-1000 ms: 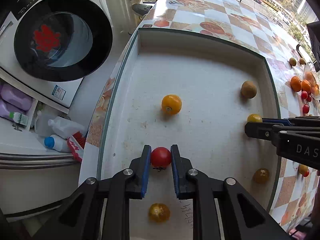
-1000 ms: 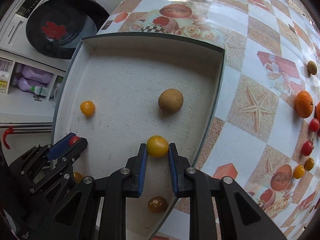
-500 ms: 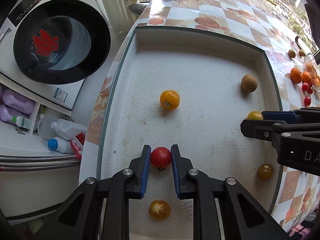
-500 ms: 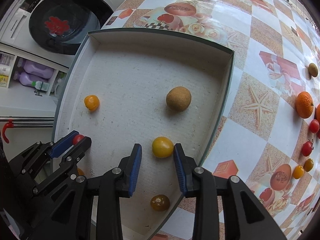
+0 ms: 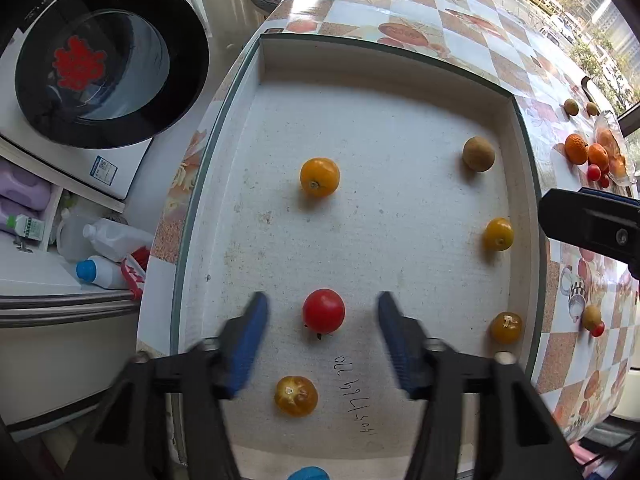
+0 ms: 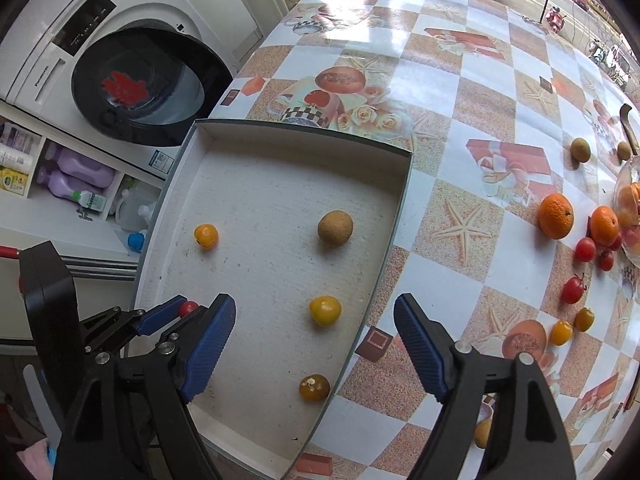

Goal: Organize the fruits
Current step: 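Lower both tomatoes into the white tray and open both tools, then move both open tools back over the table toward the loose fruit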

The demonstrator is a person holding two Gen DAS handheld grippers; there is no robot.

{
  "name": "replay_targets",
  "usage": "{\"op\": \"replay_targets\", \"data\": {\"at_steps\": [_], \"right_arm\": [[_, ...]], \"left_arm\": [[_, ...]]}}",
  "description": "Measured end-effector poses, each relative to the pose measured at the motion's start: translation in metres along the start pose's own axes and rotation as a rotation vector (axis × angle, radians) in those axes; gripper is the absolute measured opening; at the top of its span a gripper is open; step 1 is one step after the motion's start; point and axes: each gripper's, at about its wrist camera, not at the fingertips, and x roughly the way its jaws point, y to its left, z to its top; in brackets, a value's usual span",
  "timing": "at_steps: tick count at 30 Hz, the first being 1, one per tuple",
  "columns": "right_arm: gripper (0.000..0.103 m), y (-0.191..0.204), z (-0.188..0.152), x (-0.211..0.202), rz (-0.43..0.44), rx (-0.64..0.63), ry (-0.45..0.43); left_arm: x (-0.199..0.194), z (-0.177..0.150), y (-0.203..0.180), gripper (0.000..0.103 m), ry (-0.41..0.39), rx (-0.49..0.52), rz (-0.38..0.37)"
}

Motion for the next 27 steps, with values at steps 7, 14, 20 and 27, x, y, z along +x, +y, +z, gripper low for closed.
{"op": "replay_targets", "data": {"at_steps": [7, 14, 20, 27], "right_arm": [[0.087, -0.021, -0.014, -0.013, 0.0, 0.049, -0.006], [0.087, -0.04, -0.035, -0.028, -0.02, 0.085, -0.011], [0.087, -0.074, -0.066, -0.039, -0.044, 0.167, -0.001], [0.087, -0.138, -0.112, -0.048, -0.113, 0.332, 0.029]], "left_arm": [[-0.013, -0.001, -0.008, 0.102, -0.033, 0.021, 0.048], [-0.016, 0.0, -0.021, 0.102, 0.019, 0.051, 0.052], [-0.021, -0.007, -0.041, 0.102, 0.04, 0.106, 0.037], [-0.052, 0.0, -0.094, 0.102, -0.035, 0.205, -0.004]]}}
